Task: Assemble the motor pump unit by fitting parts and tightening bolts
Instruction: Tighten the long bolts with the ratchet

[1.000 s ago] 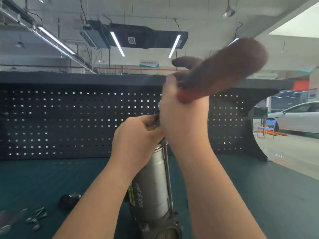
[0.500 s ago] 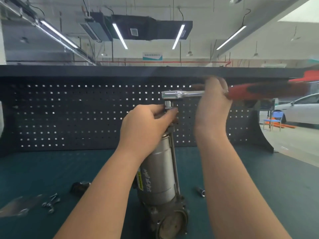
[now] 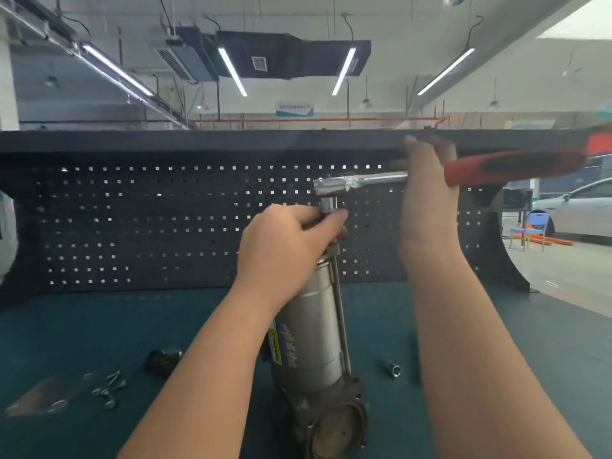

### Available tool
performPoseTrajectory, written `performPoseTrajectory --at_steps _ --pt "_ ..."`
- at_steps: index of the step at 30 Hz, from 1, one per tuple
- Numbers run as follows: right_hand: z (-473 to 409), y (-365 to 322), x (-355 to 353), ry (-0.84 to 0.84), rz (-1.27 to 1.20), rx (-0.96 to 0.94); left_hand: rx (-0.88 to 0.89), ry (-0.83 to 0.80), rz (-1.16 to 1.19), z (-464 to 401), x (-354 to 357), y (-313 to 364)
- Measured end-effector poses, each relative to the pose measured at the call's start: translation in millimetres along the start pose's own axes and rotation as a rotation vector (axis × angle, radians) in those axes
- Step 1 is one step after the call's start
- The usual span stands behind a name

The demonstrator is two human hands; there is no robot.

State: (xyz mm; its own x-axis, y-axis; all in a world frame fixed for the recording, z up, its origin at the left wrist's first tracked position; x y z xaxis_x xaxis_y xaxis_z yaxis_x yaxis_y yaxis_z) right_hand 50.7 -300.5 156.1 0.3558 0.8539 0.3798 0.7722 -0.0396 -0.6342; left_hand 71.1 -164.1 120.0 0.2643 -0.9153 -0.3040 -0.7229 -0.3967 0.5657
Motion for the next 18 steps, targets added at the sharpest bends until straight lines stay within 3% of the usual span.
performPoseTrajectory --at_steps 3,7,11,13,15,18 --pt "4.5 4.2 1.8 0.027 -0.015 0.091 -0.011 0.038 -0.014 0.4 -0.3 1.7" --pt "18.5 -17.7 32.2 -0.027 -0.003 -0.189 -0.022 0.068 -0.189 -0.8 1.4 1.6" --pt "50.3 -22.0 55.8 -0.136 0.397 -0.669 -0.006 0.118 -0.267 1.1 1.5 2.7" --pt "49.4 -17.3 60.2 -0.235 0.488 -0.656 0.016 0.107 -0.253 1.5 1.4 4.5" --pt "38.1 -16.1 55.6 -0.231 0.495 -0.561 0.0 0.074 -0.267 0.6 0.9 1.8" --pt "12.8 -10.3 24.2 -0.05 0.096 -0.318 -0.059 0.033 -0.087 1.1 0.1 4.3"
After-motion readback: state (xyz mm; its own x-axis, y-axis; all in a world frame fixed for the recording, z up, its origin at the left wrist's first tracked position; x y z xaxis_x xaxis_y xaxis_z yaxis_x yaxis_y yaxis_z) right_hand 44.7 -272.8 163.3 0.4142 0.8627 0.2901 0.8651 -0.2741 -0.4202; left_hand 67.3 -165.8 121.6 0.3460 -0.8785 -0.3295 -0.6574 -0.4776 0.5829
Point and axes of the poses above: each hand's wrist, its own z-axis away from the middle knuckle, its own x-axis out of the palm, y = z × x, the point moved 2 cm from there along -z, towards the middle knuckle, and after that the axes turned 2 degrees about z, right-handed, at the moved point
